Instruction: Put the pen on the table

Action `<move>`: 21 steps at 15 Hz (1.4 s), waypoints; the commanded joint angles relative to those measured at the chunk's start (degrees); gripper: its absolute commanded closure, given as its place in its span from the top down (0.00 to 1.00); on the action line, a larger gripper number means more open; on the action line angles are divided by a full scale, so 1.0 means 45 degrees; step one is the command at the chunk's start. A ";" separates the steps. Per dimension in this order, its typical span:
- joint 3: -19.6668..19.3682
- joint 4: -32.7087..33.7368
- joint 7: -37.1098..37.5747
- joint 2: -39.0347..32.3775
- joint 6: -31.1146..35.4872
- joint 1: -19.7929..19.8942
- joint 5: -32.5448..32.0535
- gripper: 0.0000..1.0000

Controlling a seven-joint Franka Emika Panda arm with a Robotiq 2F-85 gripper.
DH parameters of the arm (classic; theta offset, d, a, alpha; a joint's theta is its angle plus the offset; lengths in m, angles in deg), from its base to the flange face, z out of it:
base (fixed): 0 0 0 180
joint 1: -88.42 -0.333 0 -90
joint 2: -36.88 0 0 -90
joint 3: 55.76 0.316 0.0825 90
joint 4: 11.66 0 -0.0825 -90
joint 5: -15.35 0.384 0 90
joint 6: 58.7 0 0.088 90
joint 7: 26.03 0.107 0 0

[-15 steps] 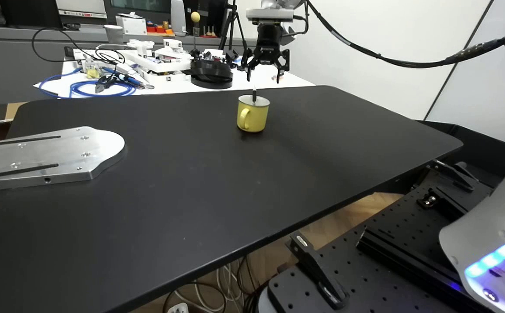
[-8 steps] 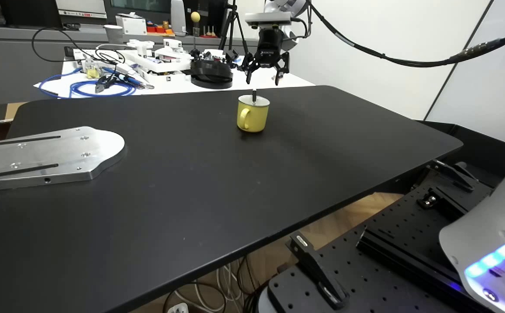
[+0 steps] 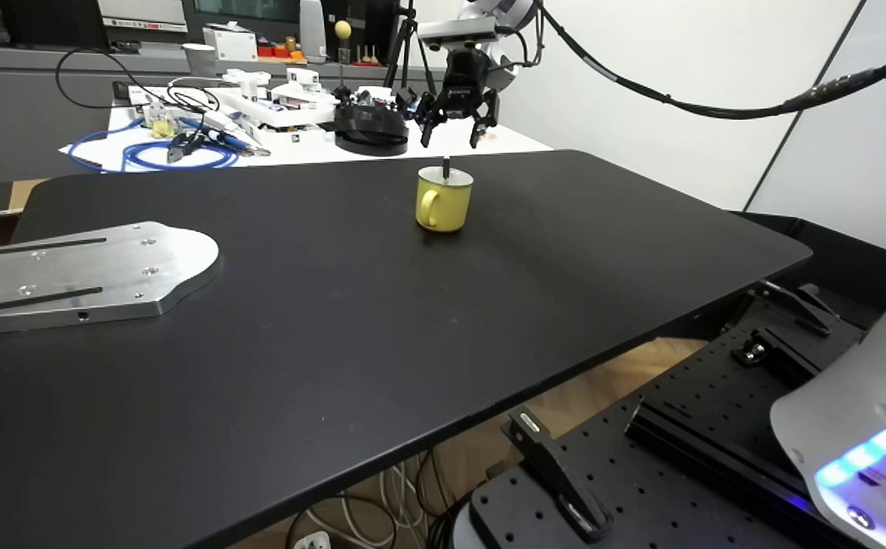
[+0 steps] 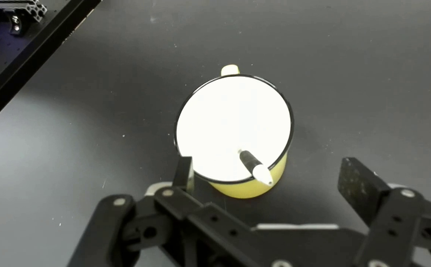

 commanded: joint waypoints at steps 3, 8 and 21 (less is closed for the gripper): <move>0.0215 0.0248 0.0997 -0.0405 0.0017 0.0113 0.0231 1.00; 0.0195 0.0266 0.1059 -0.0580 0.0175 0.0094 0.0124 0.72; 0.0437 0.0644 0.1018 -0.0423 -0.0096 0.0196 0.0224 0.00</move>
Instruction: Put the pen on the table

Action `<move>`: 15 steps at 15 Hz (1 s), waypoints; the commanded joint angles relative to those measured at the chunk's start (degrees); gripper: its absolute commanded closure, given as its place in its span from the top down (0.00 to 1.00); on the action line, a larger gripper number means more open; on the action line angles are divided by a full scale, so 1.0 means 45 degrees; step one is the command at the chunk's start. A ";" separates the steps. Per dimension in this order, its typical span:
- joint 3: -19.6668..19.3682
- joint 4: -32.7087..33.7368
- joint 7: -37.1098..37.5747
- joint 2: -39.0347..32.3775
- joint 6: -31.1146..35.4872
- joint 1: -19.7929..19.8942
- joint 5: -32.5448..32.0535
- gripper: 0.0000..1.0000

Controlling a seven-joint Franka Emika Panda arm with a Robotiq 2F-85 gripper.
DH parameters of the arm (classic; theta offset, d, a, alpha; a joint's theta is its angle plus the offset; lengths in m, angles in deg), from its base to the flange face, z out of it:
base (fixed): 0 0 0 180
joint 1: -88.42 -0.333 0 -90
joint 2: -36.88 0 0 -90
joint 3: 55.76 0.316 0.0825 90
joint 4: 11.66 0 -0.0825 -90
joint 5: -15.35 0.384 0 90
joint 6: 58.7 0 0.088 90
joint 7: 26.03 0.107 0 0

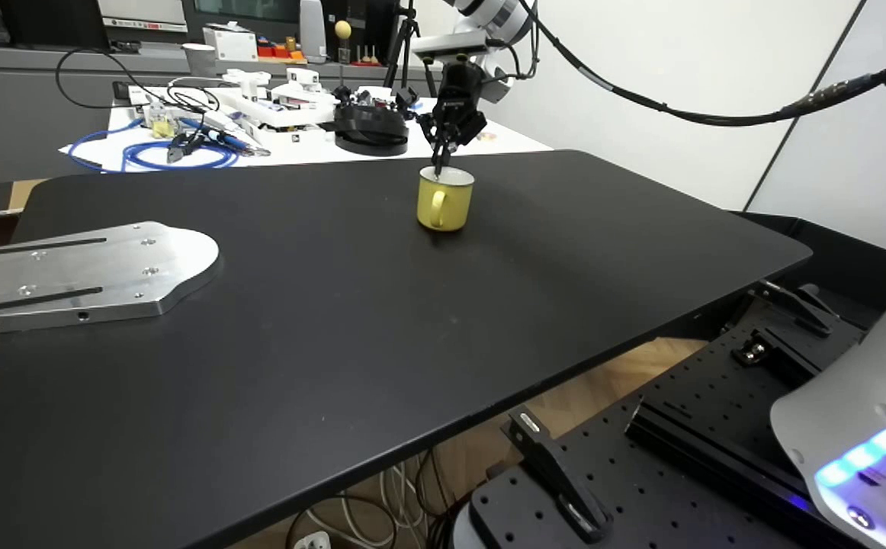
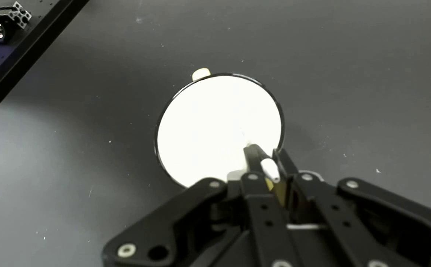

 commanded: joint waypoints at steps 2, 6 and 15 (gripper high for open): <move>0.0287 0.0648 0.0488 0.0122 -0.0565 0.0213 0.0162 0.03; 0.0457 0.1228 0.0504 0.0361 -0.1213 0.0365 0.0260 0.03; 0.0600 0.1982 -0.0353 0.0815 -0.0714 0.1224 0.1527 0.03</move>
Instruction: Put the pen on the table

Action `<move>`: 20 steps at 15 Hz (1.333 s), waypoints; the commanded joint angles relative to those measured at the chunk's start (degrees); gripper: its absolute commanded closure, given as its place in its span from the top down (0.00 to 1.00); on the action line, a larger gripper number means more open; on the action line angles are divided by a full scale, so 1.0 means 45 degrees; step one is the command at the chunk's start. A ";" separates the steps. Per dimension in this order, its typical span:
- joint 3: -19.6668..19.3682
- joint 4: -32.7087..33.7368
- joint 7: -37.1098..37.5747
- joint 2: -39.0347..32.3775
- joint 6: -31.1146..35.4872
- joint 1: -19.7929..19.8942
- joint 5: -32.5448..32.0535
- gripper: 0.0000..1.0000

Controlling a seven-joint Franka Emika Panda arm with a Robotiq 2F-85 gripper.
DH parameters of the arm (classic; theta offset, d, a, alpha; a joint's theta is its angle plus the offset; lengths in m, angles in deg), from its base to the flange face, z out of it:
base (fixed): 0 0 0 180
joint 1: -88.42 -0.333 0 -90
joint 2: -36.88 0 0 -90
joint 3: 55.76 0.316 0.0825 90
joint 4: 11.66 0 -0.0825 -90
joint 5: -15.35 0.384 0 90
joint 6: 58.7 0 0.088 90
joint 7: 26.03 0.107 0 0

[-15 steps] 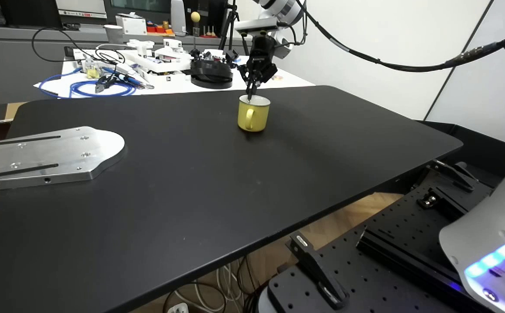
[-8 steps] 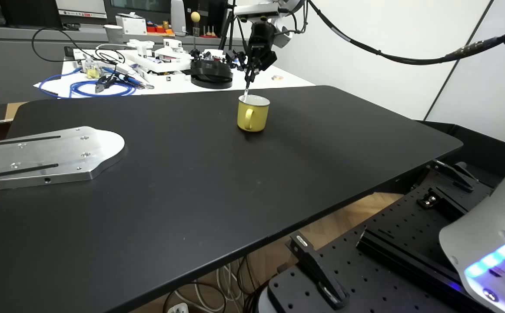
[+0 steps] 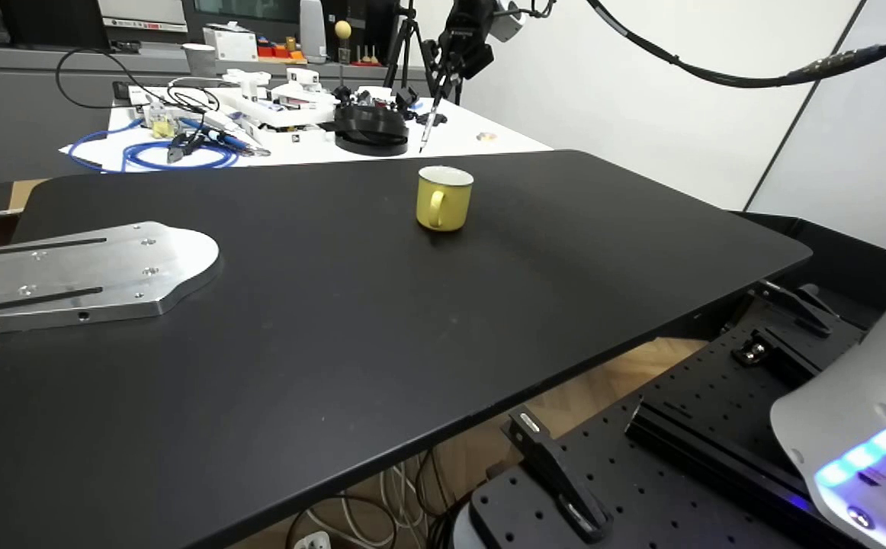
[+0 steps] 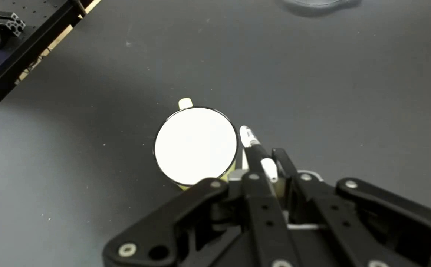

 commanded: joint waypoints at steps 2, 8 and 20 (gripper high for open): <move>0.0463 0.0174 -0.0516 -0.0397 0.1242 0.0910 0.1577 0.03; 0.0803 0.0231 -0.1909 -0.1785 0.2739 0.1907 0.3445 0.03; 0.0557 0.0683 -0.2299 -0.3572 0.3117 0.2279 0.3985 0.37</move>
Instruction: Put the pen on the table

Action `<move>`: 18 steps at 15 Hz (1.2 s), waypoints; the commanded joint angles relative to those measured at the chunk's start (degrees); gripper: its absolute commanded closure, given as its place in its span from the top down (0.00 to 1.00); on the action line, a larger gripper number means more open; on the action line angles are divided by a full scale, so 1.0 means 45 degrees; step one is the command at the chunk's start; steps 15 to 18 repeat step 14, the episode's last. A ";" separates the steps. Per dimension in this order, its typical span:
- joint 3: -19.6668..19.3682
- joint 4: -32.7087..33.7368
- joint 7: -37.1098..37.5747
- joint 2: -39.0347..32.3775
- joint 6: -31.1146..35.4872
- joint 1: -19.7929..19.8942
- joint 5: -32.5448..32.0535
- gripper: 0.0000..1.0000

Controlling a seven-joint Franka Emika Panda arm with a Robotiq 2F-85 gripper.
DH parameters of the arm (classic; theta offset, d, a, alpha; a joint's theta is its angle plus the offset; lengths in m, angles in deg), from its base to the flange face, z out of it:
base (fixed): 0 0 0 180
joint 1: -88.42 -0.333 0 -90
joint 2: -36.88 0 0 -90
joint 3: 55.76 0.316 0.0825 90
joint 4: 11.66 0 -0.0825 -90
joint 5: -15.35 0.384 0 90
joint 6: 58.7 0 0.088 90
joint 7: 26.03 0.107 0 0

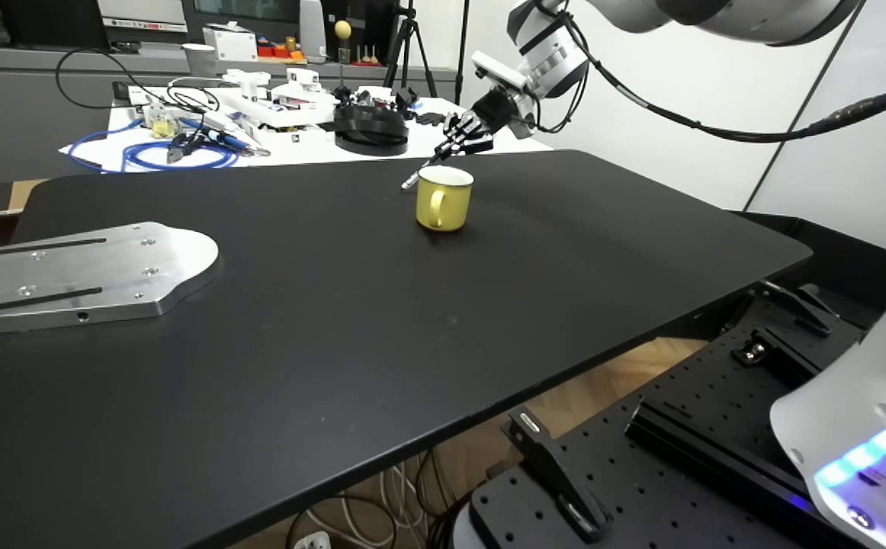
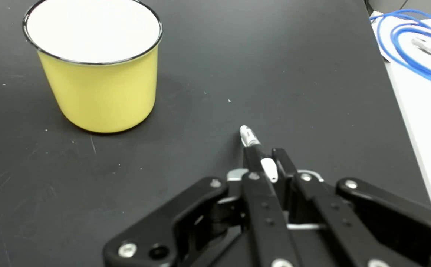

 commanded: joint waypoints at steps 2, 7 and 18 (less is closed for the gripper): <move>-0.0098 0.0802 0.0448 -0.0294 -0.0221 -0.0080 -0.0109 0.45; -0.1018 0.0926 0.2125 0.0445 0.0277 -0.1067 -0.1387 0.79; -0.1822 0.0783 0.2476 0.1355 0.0274 -0.2099 -0.2887 1.00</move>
